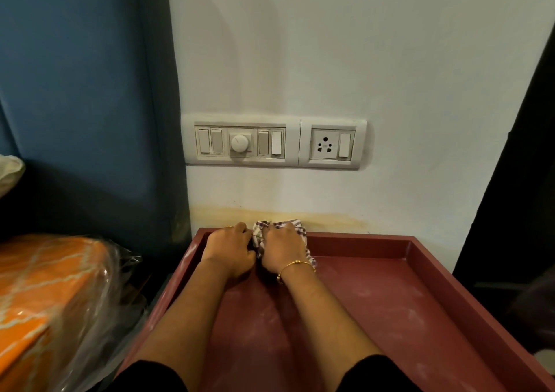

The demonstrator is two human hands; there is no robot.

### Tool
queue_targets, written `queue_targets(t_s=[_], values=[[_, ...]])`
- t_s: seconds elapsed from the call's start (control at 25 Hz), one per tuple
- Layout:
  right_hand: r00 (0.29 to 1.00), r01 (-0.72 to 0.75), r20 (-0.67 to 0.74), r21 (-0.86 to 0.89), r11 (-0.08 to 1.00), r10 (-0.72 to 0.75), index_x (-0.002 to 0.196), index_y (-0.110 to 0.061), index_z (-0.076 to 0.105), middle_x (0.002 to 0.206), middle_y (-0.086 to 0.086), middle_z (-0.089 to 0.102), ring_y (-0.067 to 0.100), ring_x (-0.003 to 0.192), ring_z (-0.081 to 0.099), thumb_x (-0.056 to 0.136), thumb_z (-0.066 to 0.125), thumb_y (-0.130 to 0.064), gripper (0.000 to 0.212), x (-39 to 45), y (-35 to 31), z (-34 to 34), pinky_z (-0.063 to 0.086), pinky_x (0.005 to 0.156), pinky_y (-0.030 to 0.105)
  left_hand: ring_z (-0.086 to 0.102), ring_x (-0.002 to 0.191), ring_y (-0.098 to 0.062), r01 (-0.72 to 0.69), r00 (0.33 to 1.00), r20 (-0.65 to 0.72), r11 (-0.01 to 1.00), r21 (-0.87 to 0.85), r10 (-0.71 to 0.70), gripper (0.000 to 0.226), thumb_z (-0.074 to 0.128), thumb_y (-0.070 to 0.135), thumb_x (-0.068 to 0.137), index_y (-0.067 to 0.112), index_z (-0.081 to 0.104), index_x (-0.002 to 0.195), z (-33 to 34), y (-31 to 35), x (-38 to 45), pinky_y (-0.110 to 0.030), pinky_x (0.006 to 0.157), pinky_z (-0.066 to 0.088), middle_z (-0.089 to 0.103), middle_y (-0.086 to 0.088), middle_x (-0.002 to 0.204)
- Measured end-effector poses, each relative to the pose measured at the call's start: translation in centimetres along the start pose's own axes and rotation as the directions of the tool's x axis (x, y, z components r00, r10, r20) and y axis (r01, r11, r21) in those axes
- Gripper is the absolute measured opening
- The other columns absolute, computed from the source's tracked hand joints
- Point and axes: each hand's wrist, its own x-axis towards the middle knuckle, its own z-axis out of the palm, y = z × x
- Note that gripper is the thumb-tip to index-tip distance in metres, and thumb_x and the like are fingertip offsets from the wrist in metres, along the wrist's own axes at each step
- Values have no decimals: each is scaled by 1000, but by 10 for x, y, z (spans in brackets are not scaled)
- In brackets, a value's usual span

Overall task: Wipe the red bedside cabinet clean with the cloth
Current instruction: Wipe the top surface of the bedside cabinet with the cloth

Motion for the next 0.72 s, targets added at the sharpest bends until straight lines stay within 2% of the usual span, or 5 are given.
queue_targets(t_s=[0.08, 0.2, 0.44, 0.6, 0.72], values=[[1000, -12, 3, -18, 1000, 12, 126, -11, 51, 123, 15, 59, 36, 124, 41, 89, 52, -22, 39, -3, 12, -7, 44, 96, 39, 54, 111, -26, -4, 1000, 12, 1000, 9, 4, 45, 42, 35, 88, 15, 48, 128, -1, 0, 1, -35, 87, 47, 48, -6, 131], [988, -150, -40, -32, 988, 149, 121, -7, 54, 121, 13, 60, 34, 124, 41, 89, 53, -19, 35, -6, 22, -2, 46, 93, 39, 52, 115, -26, -16, 1000, 25, 999, 33, 15, 50, 40, 36, 89, 16, 42, 135, -4, -2, 0, -35, 90, 47, 45, -5, 134], [999, 39, 2, -37, 999, -39, 130, -10, 47, 129, 12, 54, 37, 123, 40, 91, 48, -16, 40, 6, -1, 0, 44, 95, 40, 54, 113, -25, -85, 989, 125, 996, 32, 81, 43, 38, 36, 90, 17, 52, 126, -17, -13, 8, -36, 95, 46, 53, -5, 130], [993, -112, -41, -75, 991, 109, 126, -8, 50, 126, 12, 57, 35, 122, 42, 90, 52, -17, 37, 1, 9, 4, 45, 94, 40, 49, 121, -24, -182, 970, 182, 976, 117, 159, 45, 38, 33, 90, 14, 50, 129, -31, -42, 1, -39, 102, 42, 51, -6, 135], [999, -24, -47, -16, 1000, 24, 126, -5, 50, 130, 9, 54, 32, 123, 41, 91, 50, -16, 36, 13, -33, 12, 45, 94, 38, 44, 127, -23, -169, 971, 202, 967, 192, 130, 45, 35, 30, 93, 13, 47, 133, -34, -75, -15, -39, 104, 41, 46, -6, 140]])
